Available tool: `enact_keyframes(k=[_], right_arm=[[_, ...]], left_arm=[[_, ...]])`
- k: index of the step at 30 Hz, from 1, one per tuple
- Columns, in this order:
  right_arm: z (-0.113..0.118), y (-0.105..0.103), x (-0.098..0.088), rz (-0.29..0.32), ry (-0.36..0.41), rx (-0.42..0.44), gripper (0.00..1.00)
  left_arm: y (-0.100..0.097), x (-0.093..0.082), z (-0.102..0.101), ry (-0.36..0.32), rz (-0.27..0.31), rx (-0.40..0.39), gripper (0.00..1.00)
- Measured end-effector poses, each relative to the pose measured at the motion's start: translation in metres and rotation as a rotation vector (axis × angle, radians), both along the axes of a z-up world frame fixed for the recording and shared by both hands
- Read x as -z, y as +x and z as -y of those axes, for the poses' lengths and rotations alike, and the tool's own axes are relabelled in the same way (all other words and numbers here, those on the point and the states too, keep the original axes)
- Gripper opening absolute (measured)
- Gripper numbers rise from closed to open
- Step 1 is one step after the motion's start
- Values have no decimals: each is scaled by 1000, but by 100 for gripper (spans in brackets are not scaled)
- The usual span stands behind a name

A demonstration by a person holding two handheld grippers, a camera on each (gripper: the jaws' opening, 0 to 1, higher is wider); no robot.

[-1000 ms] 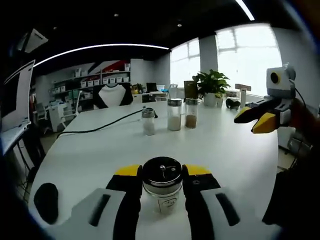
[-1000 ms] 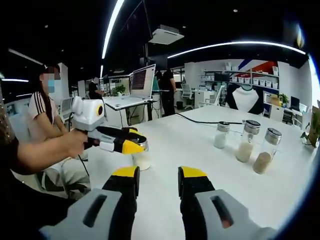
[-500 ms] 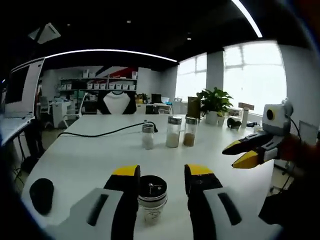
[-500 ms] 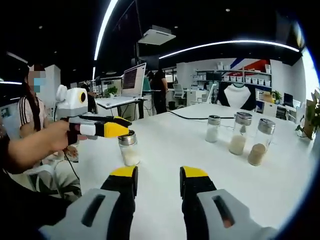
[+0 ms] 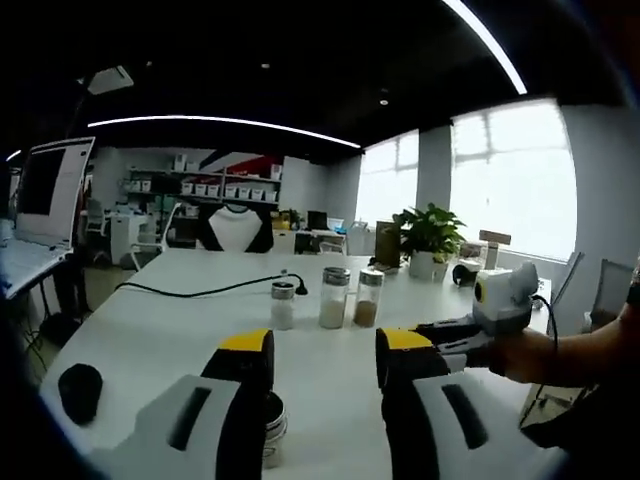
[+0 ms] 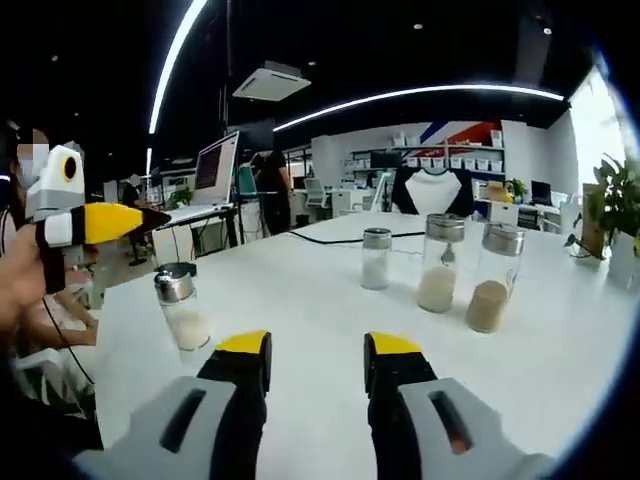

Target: Rotate the seasoning bottle until the label or dispensing opening points toward the visible target arrow and the bottle remains upright within the marked orientation range

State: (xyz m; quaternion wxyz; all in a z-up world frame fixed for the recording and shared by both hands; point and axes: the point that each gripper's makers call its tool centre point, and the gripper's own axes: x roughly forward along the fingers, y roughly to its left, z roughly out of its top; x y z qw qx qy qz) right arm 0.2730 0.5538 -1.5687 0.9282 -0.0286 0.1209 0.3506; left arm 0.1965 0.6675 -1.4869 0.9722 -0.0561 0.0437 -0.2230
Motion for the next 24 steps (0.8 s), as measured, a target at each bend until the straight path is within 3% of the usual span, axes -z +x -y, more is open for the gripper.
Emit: enact_keyframes(k=[14, 24], right_arm=[[-28, 101, -11, 76, -11, 62, 36], [-42, 131, -8, 80, -27, 80, 36]], left_arm=[[7, 6, -23, 8, -49, -43, 55], [7, 6, -37, 3, -72, -64, 52]])
